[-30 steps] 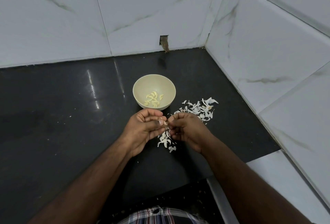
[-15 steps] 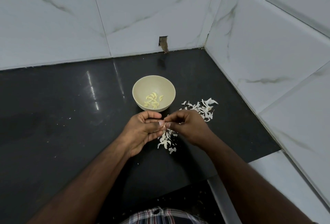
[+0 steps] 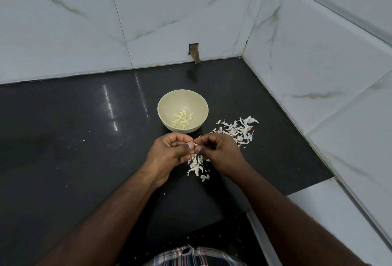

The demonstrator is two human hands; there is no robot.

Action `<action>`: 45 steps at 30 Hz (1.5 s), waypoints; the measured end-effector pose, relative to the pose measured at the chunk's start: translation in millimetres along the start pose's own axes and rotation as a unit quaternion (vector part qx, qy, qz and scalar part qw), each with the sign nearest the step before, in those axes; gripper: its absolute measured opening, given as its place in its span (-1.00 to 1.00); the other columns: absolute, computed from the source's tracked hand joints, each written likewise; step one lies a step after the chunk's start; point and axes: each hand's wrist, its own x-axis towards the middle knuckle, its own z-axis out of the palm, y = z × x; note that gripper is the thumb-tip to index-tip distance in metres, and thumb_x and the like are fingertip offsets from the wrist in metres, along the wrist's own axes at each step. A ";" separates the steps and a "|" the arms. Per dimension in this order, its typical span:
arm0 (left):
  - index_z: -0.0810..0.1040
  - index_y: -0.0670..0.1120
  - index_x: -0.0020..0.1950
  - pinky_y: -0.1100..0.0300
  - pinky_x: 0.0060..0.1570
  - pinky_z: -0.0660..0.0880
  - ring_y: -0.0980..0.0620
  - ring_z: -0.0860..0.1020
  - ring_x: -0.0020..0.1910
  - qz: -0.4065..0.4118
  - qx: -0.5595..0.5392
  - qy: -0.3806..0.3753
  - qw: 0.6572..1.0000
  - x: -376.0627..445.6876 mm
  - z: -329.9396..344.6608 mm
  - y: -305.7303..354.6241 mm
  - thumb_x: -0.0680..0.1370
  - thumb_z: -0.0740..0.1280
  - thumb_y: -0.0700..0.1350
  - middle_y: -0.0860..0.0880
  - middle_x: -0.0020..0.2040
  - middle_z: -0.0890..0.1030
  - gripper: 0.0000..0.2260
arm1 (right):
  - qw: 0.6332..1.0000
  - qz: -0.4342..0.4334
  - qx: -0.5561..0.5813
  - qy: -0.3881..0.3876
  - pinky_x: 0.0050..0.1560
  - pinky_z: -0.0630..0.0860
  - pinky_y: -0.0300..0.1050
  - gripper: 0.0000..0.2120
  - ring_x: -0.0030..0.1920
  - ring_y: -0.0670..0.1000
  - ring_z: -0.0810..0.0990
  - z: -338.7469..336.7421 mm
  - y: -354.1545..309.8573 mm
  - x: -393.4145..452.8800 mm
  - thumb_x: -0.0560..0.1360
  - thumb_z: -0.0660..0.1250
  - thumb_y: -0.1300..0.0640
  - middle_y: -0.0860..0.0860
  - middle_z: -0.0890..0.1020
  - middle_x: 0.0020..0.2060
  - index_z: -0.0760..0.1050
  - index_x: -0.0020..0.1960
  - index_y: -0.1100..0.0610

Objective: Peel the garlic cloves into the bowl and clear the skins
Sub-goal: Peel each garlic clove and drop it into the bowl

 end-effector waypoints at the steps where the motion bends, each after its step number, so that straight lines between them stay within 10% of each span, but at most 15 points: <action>1: 0.60 -0.22 0.04 0.20 -0.12 0.60 0.02 0.68 -0.17 -0.005 -0.005 -0.004 1.000 -0.1 0.1 -0.5 0.53 0.43 -0.30 -0.16 -0.14 0.71 -0.90 | 1.000 -0.007 -0.009 0.009 -0.04 0.63 -0.05 -0.91 -0.16 -0.05 0.69 -0.1 0.4 -0.4 0.48 0.47 0.24 0.00 0.72 -0.19 0.68 -0.05 0.09; 10: 0.66 -0.20 -0.02 0.19 -0.13 0.56 0.06 0.61 -0.23 0.016 0.038 0.000 0.999 -1.3 1.2 -0.9 0.53 0.44 -0.29 -0.13 -0.19 0.70 -0.95 | 0.991 -0.030 -0.115 0.057 -0.23 0.49 -0.27 -0.92 -0.31 -0.20 0.57 0.3 -7.8 -4.9 0.45 0.50 0.16 -0.13 0.65 -0.33 0.67 -0.19 0.01; 20: 0.69 -0.09 -0.11 -0.01 -0.13 0.58 -0.05 0.58 -0.24 0.136 0.182 0.000 0.974 -2.0 0.0 -4.9 0.52 0.46 -0.28 -0.23 -0.23 0.64 -0.90 | 0.974 0.153 0.164 -0.009 -0.36 0.44 -0.17 -0.78 -0.39 -0.01 0.47 1.4 -13.0 -5.0 0.49 0.32 0.42 0.06 0.55 -0.43 0.54 -0.27 0.19; 27: 0.64 -0.28 -0.11 0.23 -0.34 0.44 0.05 0.51 -0.34 0.052 0.076 0.034 0.995 -2.0 10.3 -4.7 0.53 0.39 -0.32 -0.08 -0.31 0.65 -0.95 | 0.983 -0.009 -0.150 0.101 -0.30 0.37 -0.37 -0.81 -0.32 -0.22 0.51 11.8 -8.0 -7.4 0.52 0.36 0.22 -0.15 0.58 -0.35 0.52 -0.22 -0.01; 36: 0.64 -0.33 -0.03 0.24 -0.40 0.32 0.11 0.41 -0.43 -0.041 0.058 0.065 0.995 -0.9 17.1 -7.4 0.53 0.32 -0.25 -0.04 -0.36 0.51 -0.84 | 0.901 -0.221 -0.349 0.133 -0.22 0.48 -0.04 -0.85 -0.21 0.09 0.54 18.1 8.6 -3.2 0.35 0.30 0.35 0.03 0.58 -0.26 0.55 -0.15 0.16; 45: 0.69 -0.13 -0.13 0.30 -0.34 0.43 0.09 0.53 -0.31 0.032 0.117 0.046 0.992 -1.4 8.0 -7.9 0.58 0.39 -0.18 -0.09 -0.25 0.65 -0.88 | 0.997 -0.002 0.006 0.075 -0.15 0.60 -0.07 -0.96 -0.26 -0.08 0.66 5.0 0.9 -1.5 0.44 0.51 0.19 -0.03 0.71 -0.28 0.67 -0.12 0.09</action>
